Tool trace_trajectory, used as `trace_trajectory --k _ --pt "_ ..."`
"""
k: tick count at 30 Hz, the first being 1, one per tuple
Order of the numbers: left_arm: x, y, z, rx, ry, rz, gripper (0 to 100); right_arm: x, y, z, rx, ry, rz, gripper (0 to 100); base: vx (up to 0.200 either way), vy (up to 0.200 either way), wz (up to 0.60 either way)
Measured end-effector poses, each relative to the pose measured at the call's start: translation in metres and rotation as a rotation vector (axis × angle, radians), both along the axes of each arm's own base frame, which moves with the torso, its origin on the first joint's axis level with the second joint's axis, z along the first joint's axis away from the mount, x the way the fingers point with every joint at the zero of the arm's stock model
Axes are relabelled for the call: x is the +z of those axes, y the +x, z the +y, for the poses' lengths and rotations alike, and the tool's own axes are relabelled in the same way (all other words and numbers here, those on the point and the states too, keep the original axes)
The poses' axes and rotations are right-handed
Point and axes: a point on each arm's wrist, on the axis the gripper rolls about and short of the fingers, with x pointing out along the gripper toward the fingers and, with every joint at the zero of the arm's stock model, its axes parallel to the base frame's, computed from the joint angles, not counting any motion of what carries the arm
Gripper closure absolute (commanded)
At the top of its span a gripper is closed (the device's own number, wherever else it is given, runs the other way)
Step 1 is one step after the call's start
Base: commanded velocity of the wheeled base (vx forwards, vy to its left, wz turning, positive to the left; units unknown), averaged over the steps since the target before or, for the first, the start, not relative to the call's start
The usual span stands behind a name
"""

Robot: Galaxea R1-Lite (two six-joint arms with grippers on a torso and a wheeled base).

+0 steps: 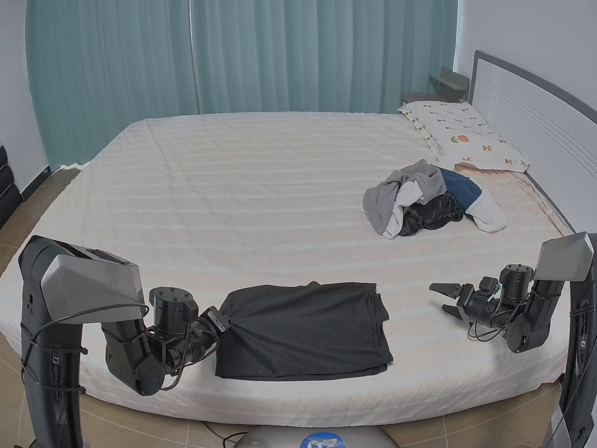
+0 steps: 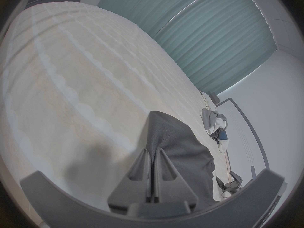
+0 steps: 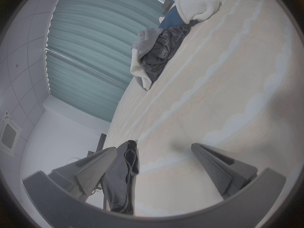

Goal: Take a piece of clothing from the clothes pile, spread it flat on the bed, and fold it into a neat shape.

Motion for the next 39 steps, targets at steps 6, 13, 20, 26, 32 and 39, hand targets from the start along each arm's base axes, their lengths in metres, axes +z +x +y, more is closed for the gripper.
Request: trace_trajectory --k 6,13,20,26,32,39 --pt "0.0003 0.0003 0.0018 0.006 0.000 0.000 100 0.0001 0.0000 0.0000 0.000 0.000 0.000 0 0.000 0.200 0.00" --pt "0.0003 0.0006 0.0030 0.010 0.001 0.000 100 0.0000 0.0000 0.0001 0.001 0.000 0.000 0 0.000 0.200 0.00" --pt "0.0003 0.0012 0.0049 0.017 0.000 0.000 100 -0.0004 0.0000 0.0000 0.000 0.000 0.001 0 0.000 0.200 0.00" --pt "0.0009 0.0009 0.0066 0.023 -0.001 0.001 100 -0.0004 0.0000 0.0001 0.000 0.000 0.001 0 0.000 0.200 0.00" --pt "0.0015 0.0008 0.0073 0.024 -0.002 0.001 100 -0.0006 -0.0001 0.0000 0.000 0.001 0.002 0 0.000 0.200 0.00" --pt "0.0017 0.0009 0.0074 0.025 -0.002 0.000 100 -0.0006 0.0000 0.0000 0.000 0.000 0.001 0 0.000 0.200 0.00"
